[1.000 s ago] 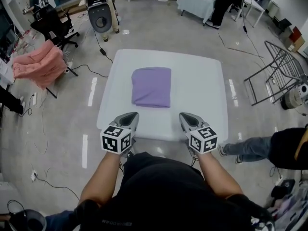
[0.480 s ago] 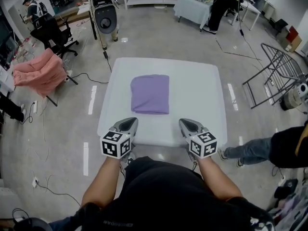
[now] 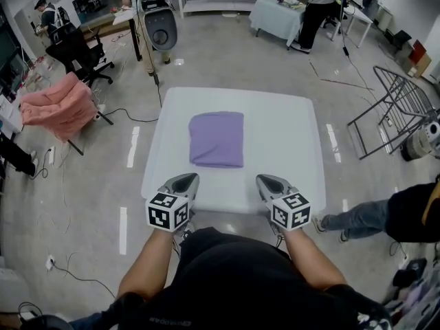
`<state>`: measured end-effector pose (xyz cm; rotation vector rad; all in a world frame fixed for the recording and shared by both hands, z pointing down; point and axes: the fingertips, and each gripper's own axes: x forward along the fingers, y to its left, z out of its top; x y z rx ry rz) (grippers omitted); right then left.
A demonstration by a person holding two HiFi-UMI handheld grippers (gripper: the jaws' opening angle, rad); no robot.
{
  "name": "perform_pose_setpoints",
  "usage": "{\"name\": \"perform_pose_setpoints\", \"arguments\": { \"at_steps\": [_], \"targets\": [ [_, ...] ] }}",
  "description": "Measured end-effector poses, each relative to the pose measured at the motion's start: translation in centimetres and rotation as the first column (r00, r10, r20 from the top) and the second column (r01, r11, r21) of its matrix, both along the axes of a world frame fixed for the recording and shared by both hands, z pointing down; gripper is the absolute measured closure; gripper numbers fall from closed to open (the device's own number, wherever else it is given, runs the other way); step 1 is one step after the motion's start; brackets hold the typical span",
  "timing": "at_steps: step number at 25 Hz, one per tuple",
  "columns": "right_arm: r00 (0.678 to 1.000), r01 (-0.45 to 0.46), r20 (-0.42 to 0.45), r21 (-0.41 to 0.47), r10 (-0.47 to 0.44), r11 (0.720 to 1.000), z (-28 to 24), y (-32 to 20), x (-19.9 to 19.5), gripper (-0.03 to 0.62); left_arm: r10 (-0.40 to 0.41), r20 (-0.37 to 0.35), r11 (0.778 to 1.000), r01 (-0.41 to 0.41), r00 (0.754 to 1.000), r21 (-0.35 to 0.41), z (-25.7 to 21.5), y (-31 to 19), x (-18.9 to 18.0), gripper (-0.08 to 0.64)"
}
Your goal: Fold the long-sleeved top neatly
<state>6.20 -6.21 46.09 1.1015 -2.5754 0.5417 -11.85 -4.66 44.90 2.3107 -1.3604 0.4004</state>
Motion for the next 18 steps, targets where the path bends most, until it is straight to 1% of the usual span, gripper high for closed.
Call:
{"name": "perform_pose_setpoints", "arguments": {
  "at_steps": [18],
  "targets": [
    [1.0, 0.002, -0.001, -0.004, -0.002, 1.0, -0.28, 0.29, 0.53, 0.589, 0.0, 0.004, 1.0, 0.0, 1.0, 0.009, -0.47, 0.1, 0.34, 0.552]
  ]
}}
